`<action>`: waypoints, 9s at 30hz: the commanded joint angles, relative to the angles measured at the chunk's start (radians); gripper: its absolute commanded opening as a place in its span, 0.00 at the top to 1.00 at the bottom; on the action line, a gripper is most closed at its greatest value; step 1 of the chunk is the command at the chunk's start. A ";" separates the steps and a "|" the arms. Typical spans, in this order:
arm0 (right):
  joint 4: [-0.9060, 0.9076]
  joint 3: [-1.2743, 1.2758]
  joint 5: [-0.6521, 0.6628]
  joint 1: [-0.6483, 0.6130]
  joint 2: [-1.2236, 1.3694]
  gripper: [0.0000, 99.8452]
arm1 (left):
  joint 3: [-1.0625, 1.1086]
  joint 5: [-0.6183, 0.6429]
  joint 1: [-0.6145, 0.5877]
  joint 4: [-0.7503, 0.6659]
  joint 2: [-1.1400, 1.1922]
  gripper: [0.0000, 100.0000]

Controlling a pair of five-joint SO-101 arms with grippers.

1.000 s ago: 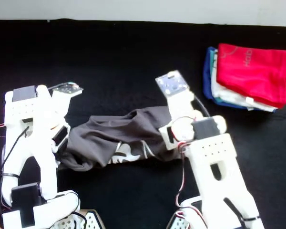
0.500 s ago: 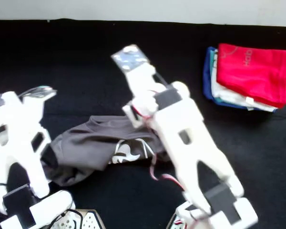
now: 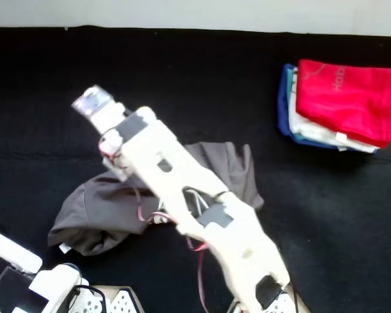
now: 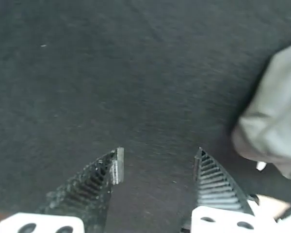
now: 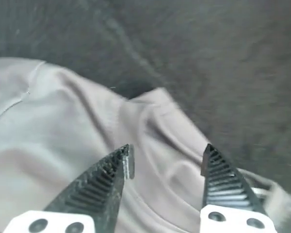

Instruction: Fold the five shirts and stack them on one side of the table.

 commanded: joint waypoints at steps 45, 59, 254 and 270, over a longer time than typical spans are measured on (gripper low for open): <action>0.308 -0.311 0.160 0.885 -0.239 0.99 | -0.489 0.448 0.816 0.031 0.538 0.76; 0.306 -0.302 0.161 0.869 -0.234 0.99 | -1.506 0.672 1.024 0.287 1.210 0.76; -0.166 1.293 0.327 0.492 -0.981 0.76 | 0.518 0.414 0.997 -0.012 -0.381 0.99; -0.171 1.171 0.321 0.519 -0.826 1.00 | 0.519 0.416 0.997 -0.018 -0.381 0.99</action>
